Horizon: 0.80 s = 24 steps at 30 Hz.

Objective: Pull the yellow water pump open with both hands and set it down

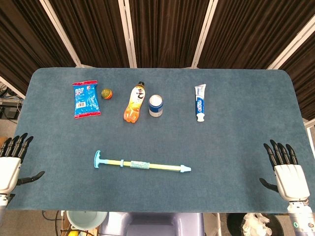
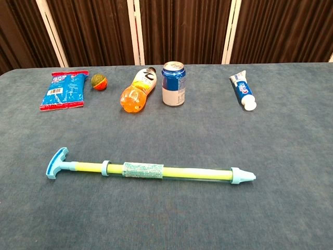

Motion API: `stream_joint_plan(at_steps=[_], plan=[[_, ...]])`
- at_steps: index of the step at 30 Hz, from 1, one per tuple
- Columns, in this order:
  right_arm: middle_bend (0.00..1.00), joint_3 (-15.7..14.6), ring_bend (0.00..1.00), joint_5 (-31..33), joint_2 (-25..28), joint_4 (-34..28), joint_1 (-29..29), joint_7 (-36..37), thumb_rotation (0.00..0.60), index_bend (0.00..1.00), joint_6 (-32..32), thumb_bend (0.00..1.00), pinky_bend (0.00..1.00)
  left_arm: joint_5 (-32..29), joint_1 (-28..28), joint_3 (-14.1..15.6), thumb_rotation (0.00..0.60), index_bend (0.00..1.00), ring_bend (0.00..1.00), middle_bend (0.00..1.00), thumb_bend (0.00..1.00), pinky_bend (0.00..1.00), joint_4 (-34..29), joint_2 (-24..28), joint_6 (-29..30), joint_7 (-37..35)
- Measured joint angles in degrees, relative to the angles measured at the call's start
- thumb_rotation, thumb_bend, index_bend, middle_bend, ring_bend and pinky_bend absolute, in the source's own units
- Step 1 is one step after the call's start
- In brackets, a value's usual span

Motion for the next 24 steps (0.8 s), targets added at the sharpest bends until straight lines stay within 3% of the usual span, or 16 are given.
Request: stream_joint_plan(at_steps=[17,24], plan=[[0.00,0.5,0.00,2.5,0.4,-1.5,-0.1,0.0,0.600,0.00,-1.3,0.07,0.00,-1.3,-0.3,0.3,0.600,0.00,0.00,0.00,0.00,0.01,-1.1,0.8,-1.9,2.0],[0.00,0.8,0.00,3.3,0.3,-1.7,-0.1,0.1,0.600,0.00,-1.7,0.07,0.00,-1.5,-0.9,-0.2,0.600,0.02,0.00,0.00,0.01,0.06,-2.0,1.1,-2.2,1.7]])
